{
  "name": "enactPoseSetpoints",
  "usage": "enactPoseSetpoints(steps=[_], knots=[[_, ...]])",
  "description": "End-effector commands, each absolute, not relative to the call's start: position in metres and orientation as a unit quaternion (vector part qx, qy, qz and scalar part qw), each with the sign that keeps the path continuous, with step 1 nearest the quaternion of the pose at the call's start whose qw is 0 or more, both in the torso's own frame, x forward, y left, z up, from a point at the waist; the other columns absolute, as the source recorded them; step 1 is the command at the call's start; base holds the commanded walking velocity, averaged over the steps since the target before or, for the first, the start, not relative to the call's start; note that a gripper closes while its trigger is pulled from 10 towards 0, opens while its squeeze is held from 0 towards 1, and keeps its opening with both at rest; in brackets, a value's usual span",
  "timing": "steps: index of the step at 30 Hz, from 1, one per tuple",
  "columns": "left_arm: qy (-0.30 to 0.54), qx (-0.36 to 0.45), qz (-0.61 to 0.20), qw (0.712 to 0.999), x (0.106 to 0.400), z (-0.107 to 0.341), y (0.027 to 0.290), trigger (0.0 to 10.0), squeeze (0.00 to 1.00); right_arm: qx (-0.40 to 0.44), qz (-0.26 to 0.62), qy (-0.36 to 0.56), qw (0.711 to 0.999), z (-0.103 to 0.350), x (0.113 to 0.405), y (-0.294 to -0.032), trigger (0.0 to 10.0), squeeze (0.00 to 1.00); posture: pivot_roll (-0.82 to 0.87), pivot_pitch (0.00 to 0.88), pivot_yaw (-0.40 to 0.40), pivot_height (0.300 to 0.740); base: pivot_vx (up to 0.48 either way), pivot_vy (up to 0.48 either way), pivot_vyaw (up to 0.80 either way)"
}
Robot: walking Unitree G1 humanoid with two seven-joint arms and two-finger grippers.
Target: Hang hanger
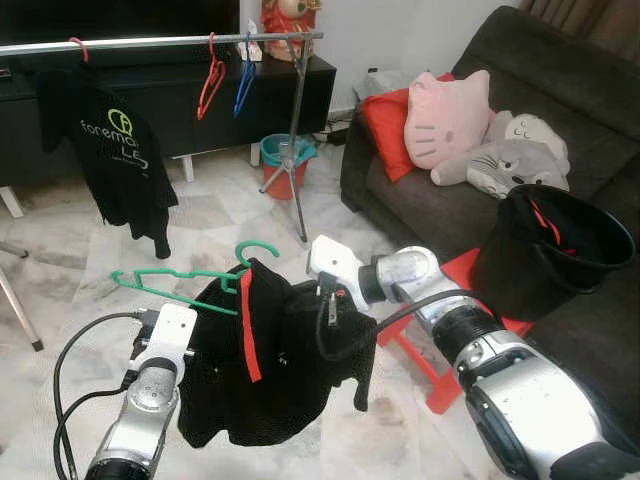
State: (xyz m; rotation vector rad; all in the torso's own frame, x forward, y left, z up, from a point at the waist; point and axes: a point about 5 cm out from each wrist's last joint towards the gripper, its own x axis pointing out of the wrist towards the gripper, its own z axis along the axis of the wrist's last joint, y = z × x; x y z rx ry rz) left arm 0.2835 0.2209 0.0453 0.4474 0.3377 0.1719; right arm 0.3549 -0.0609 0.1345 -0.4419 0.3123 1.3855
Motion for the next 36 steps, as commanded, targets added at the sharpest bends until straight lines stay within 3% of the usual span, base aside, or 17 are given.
enactPoseSetpoints(steps=[1, 6, 11, 19, 25, 29, 36], knots=[[0.148, 0.219, 0.105, 0.959, 0.284, 0.051, 0.221, 10.0, 0.00, -0.211, 0.610, 0.159, 0.747, 0.130, 0.357, -0.075, 10.0, 0.00, 0.23, 0.000, -0.195, 0.740, 0.000, 0.000, 0.00], [0.158, 0.206, 0.118, 0.959, 0.283, 0.049, 0.224, 10.0, 0.00, -0.207, 0.593, 0.163, 0.761, 0.125, 0.358, -0.082, 10.0, 0.00, 0.23, 0.000, -0.195, 0.740, 0.000, 0.000, 0.00], [0.174, 0.196, 0.146, 0.954, 0.282, 0.045, 0.231, 10.0, 0.00, -0.195, 0.601, 0.173, 0.755, 0.121, 0.354, -0.096, 10.0, 0.00, 0.23, 0.000, -0.195, 0.740, 0.000, 0.000, 0.00], [0.190, 0.191, 0.145, 0.952, 0.279, 0.038, 0.232, 10.0, 0.00, -0.177, 0.633, 0.181, 0.732, 0.115, 0.340, -0.130, 10.0, 0.00, 0.22, 0.000, -0.195, 0.740, 0.000, 0.000, 0.00], [0.199, 0.185, 0.136, 0.953, 0.279, 0.034, 0.228, 10.0, 0.00, -0.193, 0.670, 0.203, 0.688, 0.113, 0.322, -0.161, 10.0, 0.00, 0.21, 0.000, -0.194, 0.740, 0.000, 0.000, 0.00], [0.202, 0.183, 0.137, 0.952, 0.279, 0.033, 0.228, 10.0, 0.00, -0.232, 0.664, 0.233, 0.672, 0.111, 0.316, -0.180, 10.0, 0.00, 0.20, 0.000, -0.194, 0.740, 0.000, 0.000, 0.00], [0.203, 0.182, 0.135, 0.953, 0.279, 0.033, 0.228, 10.0, 0.00, -0.316, 0.603, 0.270, 0.681, 0.106, 0.323, -0.197, 10.0, 0.00, 0.19, 0.000, -0.191, 0.740, 0.000, 0.000, 0.00]])
